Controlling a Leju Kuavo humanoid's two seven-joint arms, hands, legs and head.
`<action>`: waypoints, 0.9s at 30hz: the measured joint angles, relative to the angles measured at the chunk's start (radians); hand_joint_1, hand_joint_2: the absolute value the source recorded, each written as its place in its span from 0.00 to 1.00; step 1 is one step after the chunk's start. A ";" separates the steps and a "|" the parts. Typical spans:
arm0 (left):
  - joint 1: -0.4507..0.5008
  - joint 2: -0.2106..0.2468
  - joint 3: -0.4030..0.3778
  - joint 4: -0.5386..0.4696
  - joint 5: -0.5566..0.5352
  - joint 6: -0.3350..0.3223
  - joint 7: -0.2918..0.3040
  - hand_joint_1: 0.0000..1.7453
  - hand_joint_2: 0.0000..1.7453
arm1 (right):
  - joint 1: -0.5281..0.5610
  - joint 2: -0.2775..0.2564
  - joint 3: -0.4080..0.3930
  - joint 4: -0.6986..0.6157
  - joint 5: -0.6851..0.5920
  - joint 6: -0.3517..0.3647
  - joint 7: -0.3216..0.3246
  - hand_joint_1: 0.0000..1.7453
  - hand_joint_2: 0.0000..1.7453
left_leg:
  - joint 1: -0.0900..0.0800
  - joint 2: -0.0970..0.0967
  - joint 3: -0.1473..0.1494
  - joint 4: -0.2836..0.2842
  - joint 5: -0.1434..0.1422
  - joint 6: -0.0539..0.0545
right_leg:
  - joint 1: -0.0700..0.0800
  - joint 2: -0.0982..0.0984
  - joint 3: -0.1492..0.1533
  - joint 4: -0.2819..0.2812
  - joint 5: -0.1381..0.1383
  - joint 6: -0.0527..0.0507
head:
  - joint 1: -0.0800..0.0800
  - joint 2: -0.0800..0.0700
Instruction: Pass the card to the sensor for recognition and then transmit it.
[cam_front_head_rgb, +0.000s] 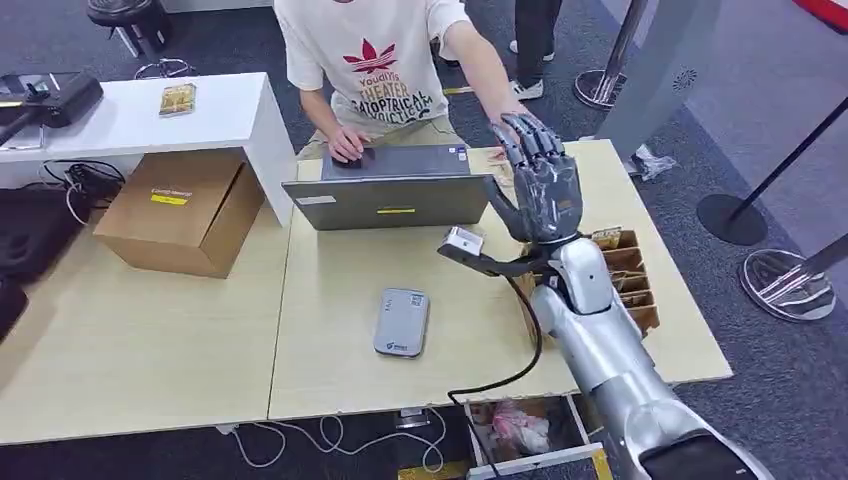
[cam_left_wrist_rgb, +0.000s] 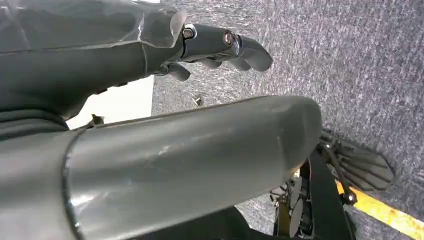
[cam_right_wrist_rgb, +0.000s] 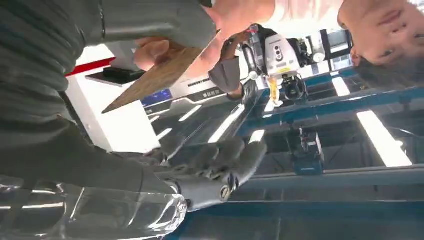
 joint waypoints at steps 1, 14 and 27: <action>0.000 -0.001 0.000 0.000 0.003 0.006 0.001 0.00 0.00 | -0.009 0.003 0.006 0.010 -0.002 0.000 -0.001 0.77 1.00 | 0.000 0.000 0.000 0.000 0.000 0.000 | 0.000 0.000 0.000 0.000 0.000 0.000 | 0.000 0.000; 0.001 -0.027 0.021 0.000 0.038 0.062 0.009 0.00 0.00 | -0.125 0.092 0.092 0.138 -0.031 0.006 -0.019 0.83 1.00 | 0.000 0.000 0.000 0.000 0.000 0.000 | 0.001 0.000 0.000 0.000 0.000 0.000 | 0.000 0.000; 0.001 -0.034 0.035 0.000 0.043 0.078 0.009 0.00 0.00 | -0.152 0.121 0.115 0.182 -0.039 0.009 -0.027 0.70 1.00 | 0.000 0.000 0.000 0.000 0.000 0.000 | 0.001 0.000 0.000 0.000 0.000 0.000 | 0.000 0.000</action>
